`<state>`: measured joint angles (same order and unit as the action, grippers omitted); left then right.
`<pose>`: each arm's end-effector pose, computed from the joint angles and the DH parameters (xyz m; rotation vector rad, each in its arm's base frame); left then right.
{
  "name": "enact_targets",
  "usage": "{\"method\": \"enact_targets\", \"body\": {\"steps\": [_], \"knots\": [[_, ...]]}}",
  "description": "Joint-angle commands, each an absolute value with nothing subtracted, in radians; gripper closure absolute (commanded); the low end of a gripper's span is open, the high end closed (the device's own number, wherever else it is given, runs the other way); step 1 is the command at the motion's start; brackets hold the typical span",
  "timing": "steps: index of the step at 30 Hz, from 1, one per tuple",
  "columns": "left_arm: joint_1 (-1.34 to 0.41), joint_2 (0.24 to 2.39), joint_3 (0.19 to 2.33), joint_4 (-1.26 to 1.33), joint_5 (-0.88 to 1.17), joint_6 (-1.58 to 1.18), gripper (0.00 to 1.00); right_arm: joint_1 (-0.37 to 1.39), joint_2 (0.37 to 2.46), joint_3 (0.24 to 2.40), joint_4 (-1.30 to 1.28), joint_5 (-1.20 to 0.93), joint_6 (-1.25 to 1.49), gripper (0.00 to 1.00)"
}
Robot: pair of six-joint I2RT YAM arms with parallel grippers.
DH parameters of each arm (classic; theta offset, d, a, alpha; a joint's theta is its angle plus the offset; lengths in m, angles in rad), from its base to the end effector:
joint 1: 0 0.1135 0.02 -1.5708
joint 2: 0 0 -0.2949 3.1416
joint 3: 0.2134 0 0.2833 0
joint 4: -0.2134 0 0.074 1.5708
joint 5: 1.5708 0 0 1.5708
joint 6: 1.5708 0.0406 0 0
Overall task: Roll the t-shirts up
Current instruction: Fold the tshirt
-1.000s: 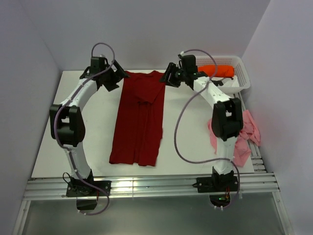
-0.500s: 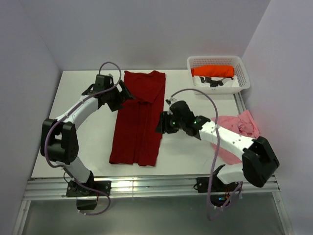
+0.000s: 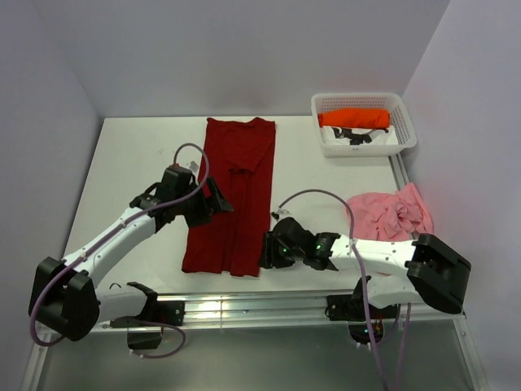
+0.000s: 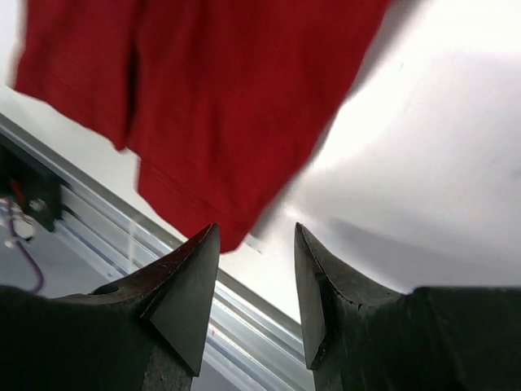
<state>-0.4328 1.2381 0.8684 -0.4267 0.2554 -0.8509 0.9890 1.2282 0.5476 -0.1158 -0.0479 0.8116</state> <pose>0.2524 -0.1279 0.2671 -0.3951 2.5000 -0.8770 0.1379 0.2133 0.1818 -0.2521 2.5518 0.8574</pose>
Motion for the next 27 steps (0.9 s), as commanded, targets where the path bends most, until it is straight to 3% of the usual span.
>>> {"method": "enact_targets", "body": {"steps": [1,12,13,15,16,17,27], "knots": [[-0.478,1.178,0.802,-0.449,0.21,-0.893,0.07,1.049,1.275,0.526,-0.006,0.017,0.951,0.51],[-0.488,1.157,0.802,-0.506,0.16,-0.877,0.07,1.118,1.391,0.511,0.095,0.021,1.049,0.48],[-0.488,1.155,0.804,-0.512,0.152,-0.876,0.07,1.12,1.396,0.5,0.1,0.029,1.057,0.51],[-0.488,1.155,0.808,-0.518,0.152,-0.874,0.07,1.12,1.396,0.488,0.113,0.035,1.078,0.7],[-0.488,1.155,0.807,-0.518,0.155,-0.873,0.07,1.12,1.39,0.477,0.104,0.04,1.083,0.91],[-0.488,1.155,0.805,-0.518,0.152,-0.871,0.07,1.12,1.381,0.471,0.092,0.047,1.089,0.97],[-0.488,1.166,0.779,-0.56,0.149,-0.862,0.07,1.079,1.088,0.345,-0.133,0.138,1.078,1.0]]}}
